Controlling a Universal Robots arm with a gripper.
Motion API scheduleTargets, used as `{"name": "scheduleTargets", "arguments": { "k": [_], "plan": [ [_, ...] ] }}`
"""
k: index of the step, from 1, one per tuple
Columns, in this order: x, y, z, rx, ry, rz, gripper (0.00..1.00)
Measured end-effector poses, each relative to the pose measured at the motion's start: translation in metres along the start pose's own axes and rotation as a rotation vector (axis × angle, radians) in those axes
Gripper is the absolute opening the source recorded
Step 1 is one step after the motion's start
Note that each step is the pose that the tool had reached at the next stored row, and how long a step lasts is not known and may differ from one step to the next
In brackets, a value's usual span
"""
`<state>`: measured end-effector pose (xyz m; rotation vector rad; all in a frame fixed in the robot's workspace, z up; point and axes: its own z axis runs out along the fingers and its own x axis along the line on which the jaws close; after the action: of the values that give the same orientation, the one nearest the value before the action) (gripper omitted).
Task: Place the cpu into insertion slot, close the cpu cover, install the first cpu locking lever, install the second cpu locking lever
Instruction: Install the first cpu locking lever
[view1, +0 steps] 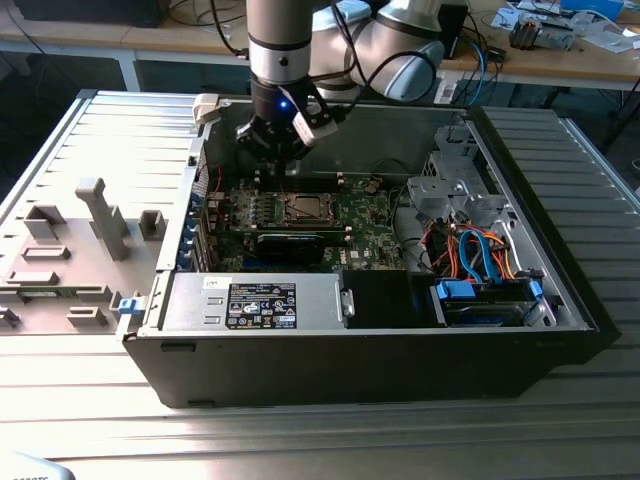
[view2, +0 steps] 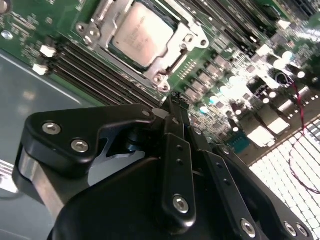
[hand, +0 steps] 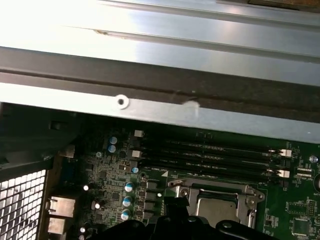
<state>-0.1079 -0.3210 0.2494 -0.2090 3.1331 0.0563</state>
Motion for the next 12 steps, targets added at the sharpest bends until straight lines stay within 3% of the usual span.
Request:
{"name": "scheduleTargets", "arguments": {
  "k": [6,12],
  "plan": [
    [0.0163,0.0017,-0.0002,0.0008,-0.0057,0.0,0.11],
    [0.023,0.0028,-0.0049,0.0015,-0.0118,0.0,0.11]
  ]
}}
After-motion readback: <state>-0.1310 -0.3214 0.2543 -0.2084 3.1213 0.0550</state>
